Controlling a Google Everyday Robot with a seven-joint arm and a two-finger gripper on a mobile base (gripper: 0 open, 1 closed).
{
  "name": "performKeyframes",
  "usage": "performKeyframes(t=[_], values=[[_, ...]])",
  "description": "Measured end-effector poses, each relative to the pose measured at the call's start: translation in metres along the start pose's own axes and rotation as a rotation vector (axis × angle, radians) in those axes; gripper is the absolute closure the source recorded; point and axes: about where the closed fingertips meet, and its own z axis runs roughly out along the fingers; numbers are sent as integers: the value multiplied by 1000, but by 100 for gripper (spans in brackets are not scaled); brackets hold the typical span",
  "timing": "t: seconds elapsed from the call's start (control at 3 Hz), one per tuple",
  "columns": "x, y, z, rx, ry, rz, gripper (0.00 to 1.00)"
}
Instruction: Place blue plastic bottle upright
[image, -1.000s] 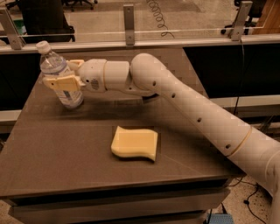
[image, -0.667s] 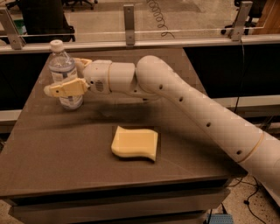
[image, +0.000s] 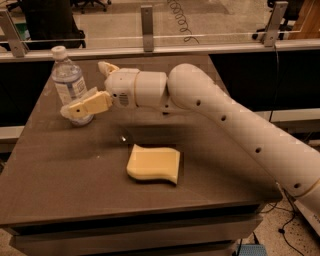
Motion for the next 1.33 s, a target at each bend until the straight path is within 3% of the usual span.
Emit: performKeyframes(t=[0.67, 1.33], values=[[28, -9, -63, -113, -73, -52, 0], [63, -36, -138, -273, -126, -119, 0]])
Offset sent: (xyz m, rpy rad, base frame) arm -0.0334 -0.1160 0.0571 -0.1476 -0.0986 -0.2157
